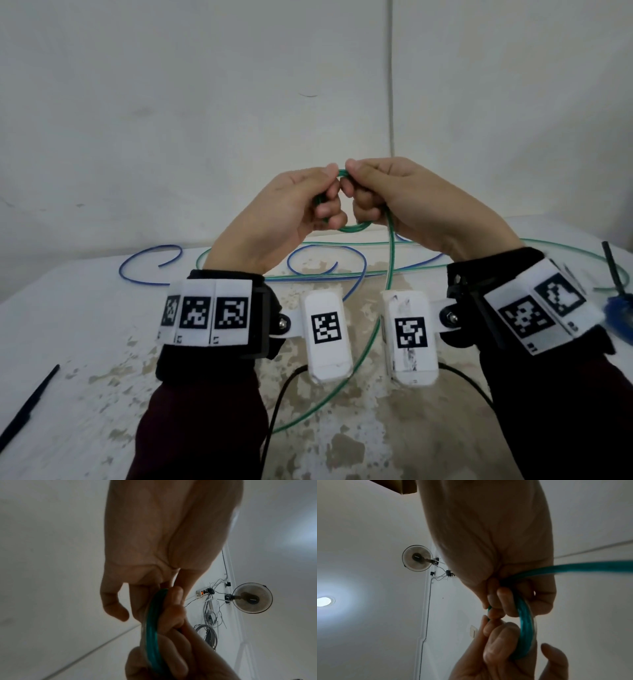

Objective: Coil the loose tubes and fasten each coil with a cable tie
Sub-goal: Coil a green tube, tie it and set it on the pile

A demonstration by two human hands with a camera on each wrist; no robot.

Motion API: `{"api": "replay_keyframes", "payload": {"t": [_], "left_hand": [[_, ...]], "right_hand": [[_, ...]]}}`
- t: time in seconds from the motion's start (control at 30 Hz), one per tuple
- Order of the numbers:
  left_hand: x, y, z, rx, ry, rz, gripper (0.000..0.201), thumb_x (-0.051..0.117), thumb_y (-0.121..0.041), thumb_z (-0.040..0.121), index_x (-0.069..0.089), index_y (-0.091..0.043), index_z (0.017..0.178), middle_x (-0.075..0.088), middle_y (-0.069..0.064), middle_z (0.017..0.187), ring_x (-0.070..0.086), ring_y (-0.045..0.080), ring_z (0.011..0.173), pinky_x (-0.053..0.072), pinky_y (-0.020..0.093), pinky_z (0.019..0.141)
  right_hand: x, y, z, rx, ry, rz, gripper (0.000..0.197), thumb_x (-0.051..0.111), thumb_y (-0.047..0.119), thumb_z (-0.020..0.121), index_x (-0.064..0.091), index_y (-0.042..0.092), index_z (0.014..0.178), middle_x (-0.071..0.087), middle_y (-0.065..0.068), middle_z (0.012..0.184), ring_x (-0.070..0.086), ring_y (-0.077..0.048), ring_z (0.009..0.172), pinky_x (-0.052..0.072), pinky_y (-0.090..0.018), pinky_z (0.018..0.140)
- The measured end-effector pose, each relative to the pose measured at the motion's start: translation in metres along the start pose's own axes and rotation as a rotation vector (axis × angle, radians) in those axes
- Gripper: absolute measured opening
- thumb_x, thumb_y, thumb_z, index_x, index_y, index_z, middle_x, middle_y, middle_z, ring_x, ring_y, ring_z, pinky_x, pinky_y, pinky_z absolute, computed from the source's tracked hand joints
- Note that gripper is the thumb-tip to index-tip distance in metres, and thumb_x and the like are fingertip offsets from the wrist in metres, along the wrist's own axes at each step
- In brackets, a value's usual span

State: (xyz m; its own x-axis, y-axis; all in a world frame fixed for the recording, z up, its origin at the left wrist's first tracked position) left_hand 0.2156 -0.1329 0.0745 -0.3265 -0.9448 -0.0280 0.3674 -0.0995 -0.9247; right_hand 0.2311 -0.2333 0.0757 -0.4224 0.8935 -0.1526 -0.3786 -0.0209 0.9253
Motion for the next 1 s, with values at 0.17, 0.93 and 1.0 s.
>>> {"api": "replay_keyframes", "payload": {"t": [0.17, 0.93, 1.0], "left_hand": [[-0.013, -0.015, 0.003, 0.241, -0.204, -0.033, 0.033, 0.034, -0.017, 0.103, 0.041, -0.01, 0.072, 0.037, -0.008, 0.058, 0.028, 0.011, 0.057, 0.028, 0.021, 0.059], [-0.018, -0.014, 0.001, 0.148, -0.253, -0.019, 0.032, 0.035, -0.015, 0.103, 0.045, -0.009, 0.073, 0.031, 0.001, 0.059, 0.03, 0.01, 0.046, 0.029, 0.019, 0.048], [-0.011, -0.007, 0.001, 0.015, -0.142, -0.012, 0.032, 0.036, -0.021, 0.101, 0.045, -0.009, 0.072, 0.037, 0.001, 0.054, 0.039, 0.015, 0.045, 0.039, 0.021, 0.05]], "right_hand": [[0.005, 0.008, 0.0, -0.056, -0.014, 0.144, 0.03, 0.036, 0.021, 0.103, 0.06, 0.011, 0.089, 0.059, 0.001, 0.07, 0.061, -0.01, 0.071, 0.055, -0.028, 0.079], [0.006, 0.002, 0.001, -0.046, 0.042, 0.099, 0.032, 0.031, 0.022, 0.104, 0.052, 0.016, 0.081, 0.053, 0.006, 0.067, 0.052, -0.008, 0.068, 0.049, -0.024, 0.078], [0.005, 0.001, 0.001, -0.045, 0.06, 0.099, 0.032, 0.031, 0.022, 0.104, 0.049, 0.014, 0.079, 0.043, 0.007, 0.06, 0.043, -0.011, 0.064, 0.047, -0.025, 0.076]]}}
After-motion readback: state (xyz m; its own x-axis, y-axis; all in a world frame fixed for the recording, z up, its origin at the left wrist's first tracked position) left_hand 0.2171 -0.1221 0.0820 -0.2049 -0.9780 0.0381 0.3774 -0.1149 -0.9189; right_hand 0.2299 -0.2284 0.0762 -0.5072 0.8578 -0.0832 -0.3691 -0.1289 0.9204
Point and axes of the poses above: each hand's wrist, its own z-axis towards the middle knuckle, its own x-axis out of the palm, y = z × x, the point moved 7 cm from there along z, towards the middle knuckle
